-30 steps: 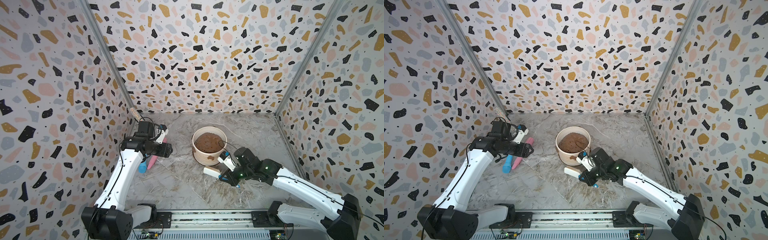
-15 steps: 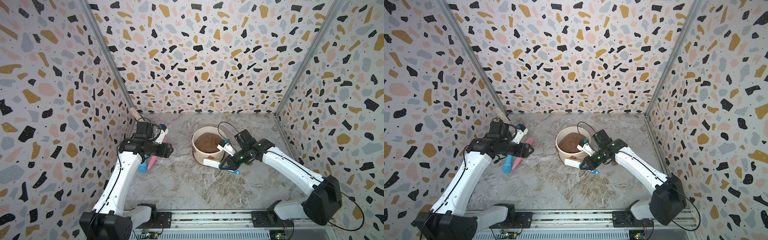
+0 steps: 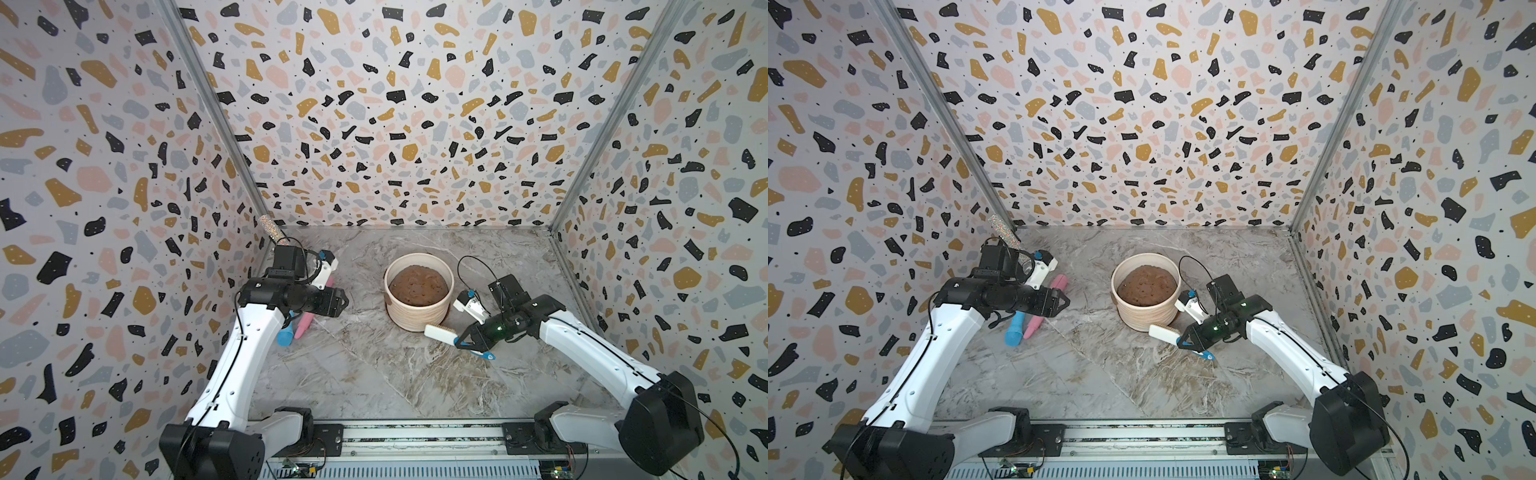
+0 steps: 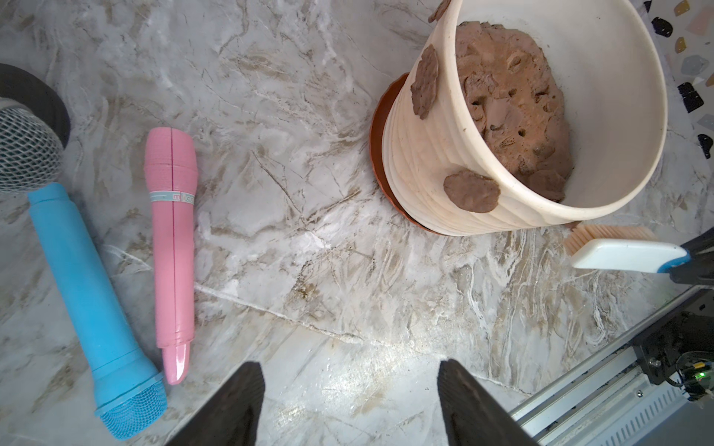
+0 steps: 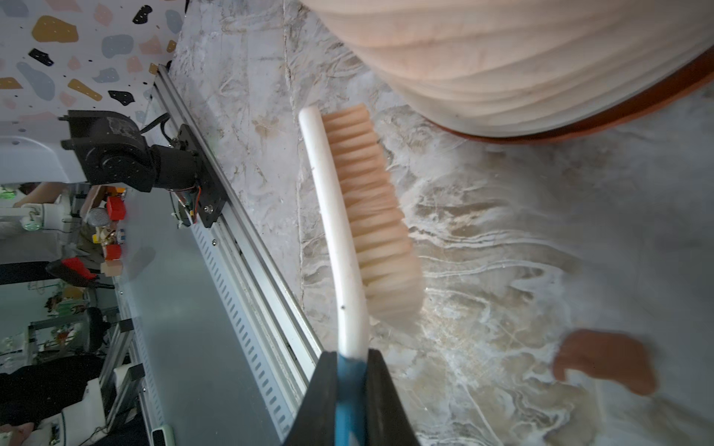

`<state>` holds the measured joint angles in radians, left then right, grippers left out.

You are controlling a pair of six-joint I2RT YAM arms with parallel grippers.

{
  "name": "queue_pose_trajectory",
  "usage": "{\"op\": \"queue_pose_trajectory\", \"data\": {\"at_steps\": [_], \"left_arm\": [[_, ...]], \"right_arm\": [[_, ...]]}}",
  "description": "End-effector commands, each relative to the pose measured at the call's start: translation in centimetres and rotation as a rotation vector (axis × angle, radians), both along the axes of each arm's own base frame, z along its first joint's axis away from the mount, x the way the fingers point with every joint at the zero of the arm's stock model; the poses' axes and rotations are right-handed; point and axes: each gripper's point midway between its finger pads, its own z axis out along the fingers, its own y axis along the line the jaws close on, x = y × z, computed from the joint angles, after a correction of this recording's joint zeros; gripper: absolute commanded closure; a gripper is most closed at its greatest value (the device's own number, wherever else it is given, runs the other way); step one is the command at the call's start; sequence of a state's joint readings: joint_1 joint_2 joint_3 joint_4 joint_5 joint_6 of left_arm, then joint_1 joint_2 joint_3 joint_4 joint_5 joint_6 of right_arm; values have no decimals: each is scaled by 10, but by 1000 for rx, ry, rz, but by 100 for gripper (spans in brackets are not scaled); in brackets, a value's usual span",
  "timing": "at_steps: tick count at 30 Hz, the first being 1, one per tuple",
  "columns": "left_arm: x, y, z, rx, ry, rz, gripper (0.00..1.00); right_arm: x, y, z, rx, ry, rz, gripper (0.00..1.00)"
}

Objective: Scrub the dried mud off the ceramic pot
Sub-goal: Brush off the soil from the pot.

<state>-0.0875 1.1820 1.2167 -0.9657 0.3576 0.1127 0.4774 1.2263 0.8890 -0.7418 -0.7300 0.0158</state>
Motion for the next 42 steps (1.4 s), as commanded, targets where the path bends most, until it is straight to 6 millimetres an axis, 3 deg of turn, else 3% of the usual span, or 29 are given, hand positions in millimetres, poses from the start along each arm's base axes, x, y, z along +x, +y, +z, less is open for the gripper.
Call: {"op": "queue_pose_trajectory", "data": {"at_steps": [1, 5, 9, 13, 15, 19, 23, 26, 29, 42], "left_arm": [[-2, -8, 3, -29, -14, -33, 27], [-5, -19, 4, -48, -11, -87, 28], [-5, -33, 11, 28, -40, -190, 28], [6, -35, 25, 55, -64, -188, 27], [17, -25, 27, 101, -75, -121, 27], [31, -1, 23, 157, -51, 33, 24], [44, 37, 16, 148, -19, 208, 10], [48, 63, 12, 186, -6, 300, 8], [47, 72, 11, 195, -2, 335, 7], [38, 85, 6, 208, -24, 362, 6]], "right_arm": [[-32, 8, 19, 114, 97, 42, 100], [-51, 12, 39, 188, 101, 52, 100], [-32, 14, 64, 200, 1, -12, 100], [-6, 21, 80, 152, -130, -45, 100], [7, 34, 84, 105, -181, -72, 100], [20, 85, 106, 94, -160, -108, 100], [44, 105, 115, 42, -112, -364, 100], [47, 126, 123, 87, -67, -455, 100], [50, 142, 124, 94, -62, -513, 100], [88, 165, 94, -2, -15, -733, 100]]}}
